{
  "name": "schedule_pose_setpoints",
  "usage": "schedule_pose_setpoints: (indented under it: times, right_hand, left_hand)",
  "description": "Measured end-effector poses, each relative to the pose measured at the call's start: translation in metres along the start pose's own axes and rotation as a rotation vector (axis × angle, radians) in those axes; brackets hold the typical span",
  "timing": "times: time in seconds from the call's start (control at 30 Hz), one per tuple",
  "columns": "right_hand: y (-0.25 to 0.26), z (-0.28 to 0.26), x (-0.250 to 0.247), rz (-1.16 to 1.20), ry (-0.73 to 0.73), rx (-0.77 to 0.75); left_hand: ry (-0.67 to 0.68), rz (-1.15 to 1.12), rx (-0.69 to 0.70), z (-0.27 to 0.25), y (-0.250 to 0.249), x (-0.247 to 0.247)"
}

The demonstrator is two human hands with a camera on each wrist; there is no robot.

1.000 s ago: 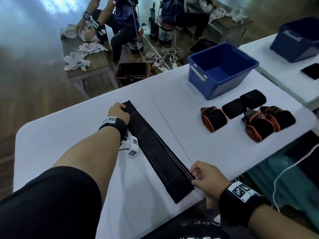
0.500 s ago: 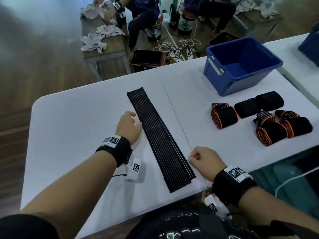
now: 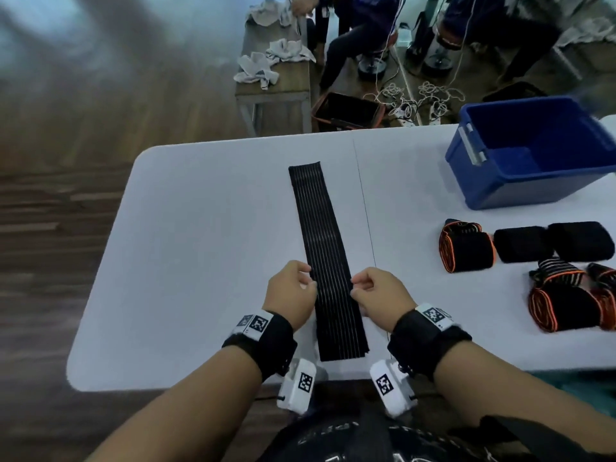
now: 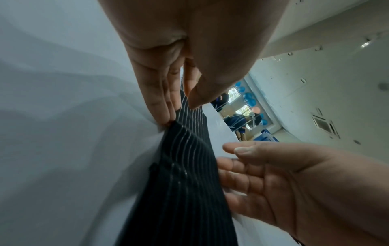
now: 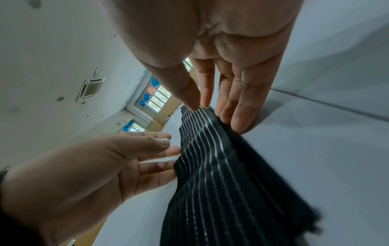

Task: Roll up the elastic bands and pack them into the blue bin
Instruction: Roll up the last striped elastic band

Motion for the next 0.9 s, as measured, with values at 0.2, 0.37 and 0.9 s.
schedule_pose_setpoints:
  times: [0.2,0.37,0.9]
  right_hand:
    - [-0.005,0.000,-0.009,0.099,0.058,0.044]
    - [-0.006,-0.002,-0.012,0.154,0.112,0.051]
    - [-0.022,-0.036,-0.014,-0.335,0.279,-0.235]
  left_hand:
    - [-0.046,-0.054,-0.088,-0.013,0.004,0.001]
    - [-0.103,-0.081,-0.103,-0.028,0.002,0.002]
    - [0.077,0.191,0.326,-0.114,0.002,0.020]
Point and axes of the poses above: each hand's wrist, its own z-axis towards the middle knuckle, its own x-axis out of the palm, y = z × x, the point moved 5 cm from there along z, towards the middle knuckle, and after that the axes turned 9 degrees about -y, right-handed, at the moved point
